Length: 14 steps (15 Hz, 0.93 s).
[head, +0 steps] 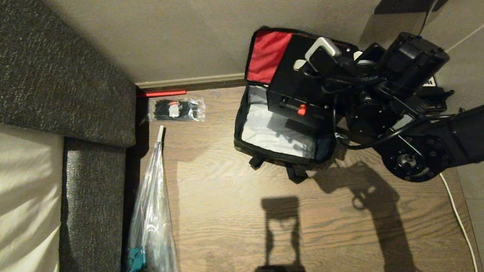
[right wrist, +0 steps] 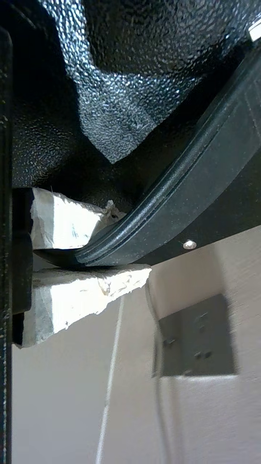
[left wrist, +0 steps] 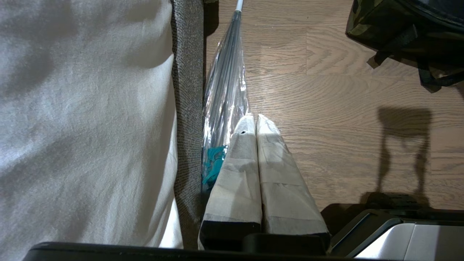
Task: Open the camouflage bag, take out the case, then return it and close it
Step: Release the handle
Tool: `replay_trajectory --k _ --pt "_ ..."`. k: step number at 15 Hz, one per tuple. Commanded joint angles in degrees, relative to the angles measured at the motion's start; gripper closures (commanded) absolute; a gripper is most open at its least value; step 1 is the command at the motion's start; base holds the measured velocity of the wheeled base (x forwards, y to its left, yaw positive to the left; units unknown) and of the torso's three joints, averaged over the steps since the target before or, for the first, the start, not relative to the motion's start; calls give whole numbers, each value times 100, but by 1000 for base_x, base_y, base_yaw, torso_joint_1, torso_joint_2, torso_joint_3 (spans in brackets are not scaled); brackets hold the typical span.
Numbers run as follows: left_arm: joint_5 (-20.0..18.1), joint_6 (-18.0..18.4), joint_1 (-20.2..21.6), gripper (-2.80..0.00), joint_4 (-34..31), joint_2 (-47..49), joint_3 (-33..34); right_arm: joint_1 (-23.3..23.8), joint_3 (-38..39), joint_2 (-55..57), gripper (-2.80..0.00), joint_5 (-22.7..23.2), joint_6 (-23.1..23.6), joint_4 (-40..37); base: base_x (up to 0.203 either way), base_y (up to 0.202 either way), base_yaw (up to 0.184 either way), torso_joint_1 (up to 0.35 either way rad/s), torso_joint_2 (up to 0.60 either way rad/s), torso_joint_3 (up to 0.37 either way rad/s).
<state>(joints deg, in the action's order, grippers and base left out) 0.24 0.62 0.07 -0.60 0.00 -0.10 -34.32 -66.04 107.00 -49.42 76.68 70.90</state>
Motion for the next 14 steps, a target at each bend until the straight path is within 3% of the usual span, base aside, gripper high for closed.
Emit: replay_trajectory --k 1,14 --pt "2 -1 1 0 -1 -9 1 246 265 -280 0 -33 28 54 0 0 0 0 0 0" --pt "2 -1 1 0 -1 0 1 1355 899 -693 0 -24 -212 172 0 0 0 0 0 0"
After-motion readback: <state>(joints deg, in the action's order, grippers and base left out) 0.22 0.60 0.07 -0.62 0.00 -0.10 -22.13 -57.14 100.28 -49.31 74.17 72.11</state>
